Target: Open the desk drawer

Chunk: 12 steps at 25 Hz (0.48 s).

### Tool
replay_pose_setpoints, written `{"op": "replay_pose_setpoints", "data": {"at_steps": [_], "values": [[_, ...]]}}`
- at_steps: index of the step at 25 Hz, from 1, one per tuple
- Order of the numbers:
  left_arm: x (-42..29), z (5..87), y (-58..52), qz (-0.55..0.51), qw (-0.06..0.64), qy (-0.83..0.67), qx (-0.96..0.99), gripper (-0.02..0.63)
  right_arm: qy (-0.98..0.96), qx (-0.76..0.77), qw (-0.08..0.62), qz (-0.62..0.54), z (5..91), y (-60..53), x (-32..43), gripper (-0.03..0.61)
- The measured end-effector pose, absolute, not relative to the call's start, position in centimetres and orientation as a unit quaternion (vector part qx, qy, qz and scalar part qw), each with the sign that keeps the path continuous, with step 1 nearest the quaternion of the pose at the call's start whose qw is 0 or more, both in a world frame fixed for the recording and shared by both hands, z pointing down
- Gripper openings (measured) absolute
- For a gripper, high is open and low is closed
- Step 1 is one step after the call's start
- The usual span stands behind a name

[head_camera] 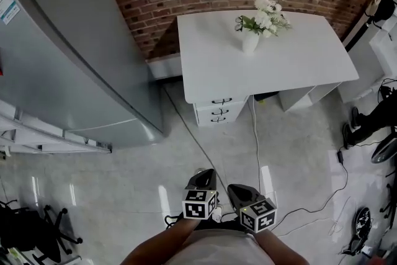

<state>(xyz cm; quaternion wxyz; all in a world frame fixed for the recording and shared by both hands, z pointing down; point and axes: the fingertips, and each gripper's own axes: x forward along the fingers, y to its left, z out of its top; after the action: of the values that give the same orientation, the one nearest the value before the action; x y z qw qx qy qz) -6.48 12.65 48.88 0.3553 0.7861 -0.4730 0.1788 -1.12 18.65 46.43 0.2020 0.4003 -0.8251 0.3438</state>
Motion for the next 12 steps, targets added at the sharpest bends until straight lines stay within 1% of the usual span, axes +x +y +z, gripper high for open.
{"op": "replay_pose_setpoints", "data": {"at_steps": [4, 12], "values": [[-6.9, 50.6, 8.8, 0.200, 0.345, -0.465, 0.790, 0.005, -0.816, 0.412, 0.217, 0.344, 46.6, 15.3, -0.6, 0.015], [-8.2, 51.6, 2.6, 0.196, 0.346, -0.446, 0.802, 0.006, -0.793, 0.447, 0.239, 0.338, 45.8, 9.9, -0.2, 0.015]]}}
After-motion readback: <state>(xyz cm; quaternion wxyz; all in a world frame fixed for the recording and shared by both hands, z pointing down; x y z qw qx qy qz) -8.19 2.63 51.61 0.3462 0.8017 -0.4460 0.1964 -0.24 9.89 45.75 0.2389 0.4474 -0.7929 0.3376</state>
